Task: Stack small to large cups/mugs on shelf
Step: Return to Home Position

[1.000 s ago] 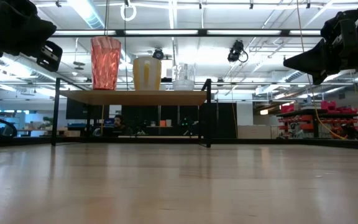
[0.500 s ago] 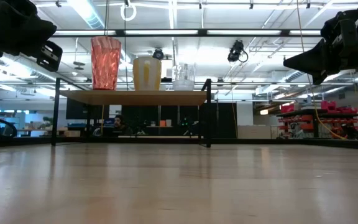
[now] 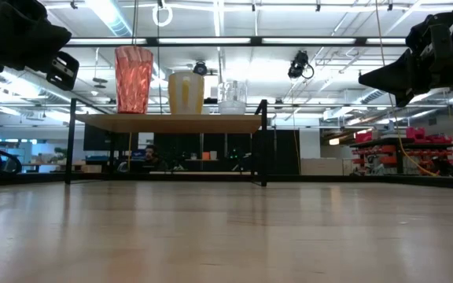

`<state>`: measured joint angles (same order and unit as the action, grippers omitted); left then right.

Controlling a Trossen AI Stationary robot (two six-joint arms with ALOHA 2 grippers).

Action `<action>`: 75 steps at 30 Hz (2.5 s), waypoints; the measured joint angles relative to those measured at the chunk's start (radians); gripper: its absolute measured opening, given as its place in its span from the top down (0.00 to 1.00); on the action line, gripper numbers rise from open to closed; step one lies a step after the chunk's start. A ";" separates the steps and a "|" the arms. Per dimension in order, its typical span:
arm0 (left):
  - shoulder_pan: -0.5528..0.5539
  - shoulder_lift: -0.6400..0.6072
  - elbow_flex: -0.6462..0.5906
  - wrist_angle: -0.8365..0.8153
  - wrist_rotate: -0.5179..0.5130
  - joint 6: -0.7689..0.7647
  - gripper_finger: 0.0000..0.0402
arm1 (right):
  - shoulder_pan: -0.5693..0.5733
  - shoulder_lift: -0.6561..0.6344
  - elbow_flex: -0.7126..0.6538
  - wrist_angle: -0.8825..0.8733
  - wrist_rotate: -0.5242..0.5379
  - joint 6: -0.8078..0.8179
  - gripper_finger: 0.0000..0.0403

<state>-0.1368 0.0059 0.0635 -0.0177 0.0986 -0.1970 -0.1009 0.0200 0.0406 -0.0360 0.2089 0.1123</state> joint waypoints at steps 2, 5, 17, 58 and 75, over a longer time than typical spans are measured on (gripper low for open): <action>0.000 0.000 0.000 0.000 0.000 -0.001 0.92 | 0.000 0.000 0.000 0.000 0.000 0.000 0.96; 0.000 0.000 0.000 0.000 0.000 0.000 0.91 | 0.000 0.000 0.000 0.000 0.000 0.000 0.96; 0.000 0.000 0.000 0.000 0.000 0.000 0.94 | 0.000 0.000 0.000 0.000 0.000 0.000 0.96; 0.000 0.000 0.000 0.000 0.000 0.000 0.94 | 0.000 0.000 0.000 0.000 0.000 0.000 0.96; 0.000 0.000 0.000 0.000 0.000 0.000 0.93 | 0.000 0.000 0.000 0.000 0.000 0.000 0.96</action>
<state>-0.1370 0.0063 0.0635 -0.0177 0.0986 -0.1970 -0.1006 0.0198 0.0410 -0.0358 0.2089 0.1125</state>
